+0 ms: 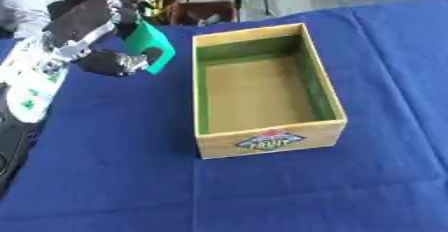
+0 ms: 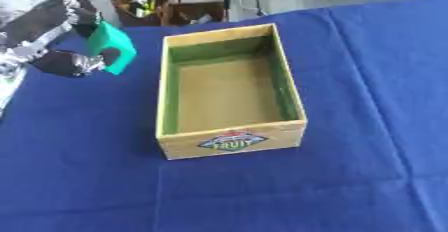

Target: Pick up objects on the table and place them in the box.

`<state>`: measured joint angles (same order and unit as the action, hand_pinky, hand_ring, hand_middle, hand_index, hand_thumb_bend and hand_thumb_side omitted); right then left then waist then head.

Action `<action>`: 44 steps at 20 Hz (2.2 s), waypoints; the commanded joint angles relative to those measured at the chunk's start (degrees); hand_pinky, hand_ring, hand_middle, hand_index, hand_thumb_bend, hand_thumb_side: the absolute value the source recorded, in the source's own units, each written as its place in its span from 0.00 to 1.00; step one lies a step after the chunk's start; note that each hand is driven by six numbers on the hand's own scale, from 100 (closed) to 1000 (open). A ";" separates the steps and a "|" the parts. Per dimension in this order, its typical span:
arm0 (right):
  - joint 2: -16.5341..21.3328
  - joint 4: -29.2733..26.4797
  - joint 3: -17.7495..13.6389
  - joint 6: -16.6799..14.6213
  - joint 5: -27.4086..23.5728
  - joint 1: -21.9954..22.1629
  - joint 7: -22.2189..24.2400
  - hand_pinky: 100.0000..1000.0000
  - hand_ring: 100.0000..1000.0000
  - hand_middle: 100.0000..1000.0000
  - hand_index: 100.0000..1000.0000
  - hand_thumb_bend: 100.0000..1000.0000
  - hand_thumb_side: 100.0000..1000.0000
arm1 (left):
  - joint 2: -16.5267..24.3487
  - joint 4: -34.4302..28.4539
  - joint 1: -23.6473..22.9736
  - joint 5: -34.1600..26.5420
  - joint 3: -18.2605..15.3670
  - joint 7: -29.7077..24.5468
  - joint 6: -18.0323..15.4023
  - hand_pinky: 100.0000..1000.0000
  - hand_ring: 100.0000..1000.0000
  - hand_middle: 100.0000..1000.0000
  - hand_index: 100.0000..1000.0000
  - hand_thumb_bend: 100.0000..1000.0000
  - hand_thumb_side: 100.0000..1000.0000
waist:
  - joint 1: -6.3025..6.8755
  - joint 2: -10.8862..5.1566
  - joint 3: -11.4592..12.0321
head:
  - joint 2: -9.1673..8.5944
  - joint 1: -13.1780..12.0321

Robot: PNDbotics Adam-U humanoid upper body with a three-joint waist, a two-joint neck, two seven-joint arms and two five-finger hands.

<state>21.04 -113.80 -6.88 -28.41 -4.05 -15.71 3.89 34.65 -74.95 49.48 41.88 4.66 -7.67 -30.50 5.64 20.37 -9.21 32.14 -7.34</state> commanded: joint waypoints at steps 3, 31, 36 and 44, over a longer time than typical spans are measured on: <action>1.78 -0.79 0.24 -0.87 -2.68 -1.35 -0.94 0.93 0.90 0.66 0.85 0.00 0.78 | 2.25 -0.46 3.32 1.45 -1.07 2.56 -2.06 0.29 0.30 0.26 0.48 0.00 0.90 | 0.16 -1.00 -0.32 | -0.63 -0.98; 4.34 -0.79 3.12 -5.46 -11.53 -7.40 1.54 0.93 0.87 0.67 0.84 0.00 0.74 | -2.52 3.06 7.01 1.48 0.51 10.41 -11.68 0.28 0.28 0.24 0.46 0.00 0.89 | 0.64 0.40 -4.76 | -2.37 -4.96; 4.49 -0.79 3.30 -5.37 -12.59 -7.79 2.36 0.93 0.87 0.67 0.84 0.00 0.74 | -3.38 3.46 7.16 1.36 1.08 12.56 -13.06 0.27 0.27 0.23 0.45 0.00 0.87 | 0.78 0.31 -5.14 | -2.49 -5.27; 4.02 -0.79 4.15 -4.85 -13.85 -8.63 4.17 0.93 0.88 0.67 0.84 0.00 0.74 | -5.07 5.85 7.64 -2.65 2.77 10.59 -17.73 0.28 0.26 0.22 0.45 0.00 0.86 | 0.85 0.51 -6.01 | -2.79 -5.94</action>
<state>23.99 -113.80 -2.74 -33.24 -17.32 -23.72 7.66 28.96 -68.90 55.63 40.05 7.36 3.36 -47.47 6.86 21.95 -15.24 30.08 -13.04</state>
